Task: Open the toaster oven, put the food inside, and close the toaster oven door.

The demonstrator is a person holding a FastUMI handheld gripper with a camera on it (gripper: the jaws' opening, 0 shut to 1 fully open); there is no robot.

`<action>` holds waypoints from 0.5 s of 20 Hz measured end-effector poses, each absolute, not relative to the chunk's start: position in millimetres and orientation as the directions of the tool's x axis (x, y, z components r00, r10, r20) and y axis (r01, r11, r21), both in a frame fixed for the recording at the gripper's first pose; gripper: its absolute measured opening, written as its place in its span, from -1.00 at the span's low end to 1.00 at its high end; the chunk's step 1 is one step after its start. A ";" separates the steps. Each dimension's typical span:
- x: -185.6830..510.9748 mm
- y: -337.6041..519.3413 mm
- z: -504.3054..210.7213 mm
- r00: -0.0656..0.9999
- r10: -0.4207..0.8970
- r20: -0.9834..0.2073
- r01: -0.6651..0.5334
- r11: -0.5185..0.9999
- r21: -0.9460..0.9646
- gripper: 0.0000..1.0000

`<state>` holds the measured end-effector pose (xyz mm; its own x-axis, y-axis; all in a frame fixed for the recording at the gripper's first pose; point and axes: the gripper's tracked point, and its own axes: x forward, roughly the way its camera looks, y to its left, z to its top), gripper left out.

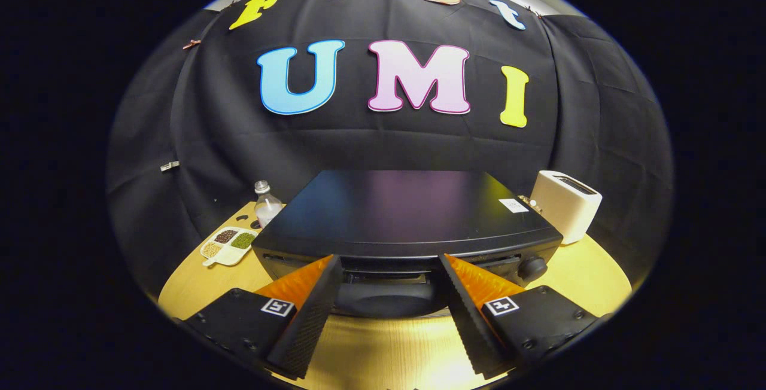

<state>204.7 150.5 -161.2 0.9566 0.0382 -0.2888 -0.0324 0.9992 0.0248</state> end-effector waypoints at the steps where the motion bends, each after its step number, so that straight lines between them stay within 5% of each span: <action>1: 201.7 150.6 -160.8 0.957 0.043 -0.286 -0.037 0.999 0.026 0.97; 10: 143.4 147.1 -187.6 0.942 0.050 -0.332 -0.046 0.999 0.021 0.97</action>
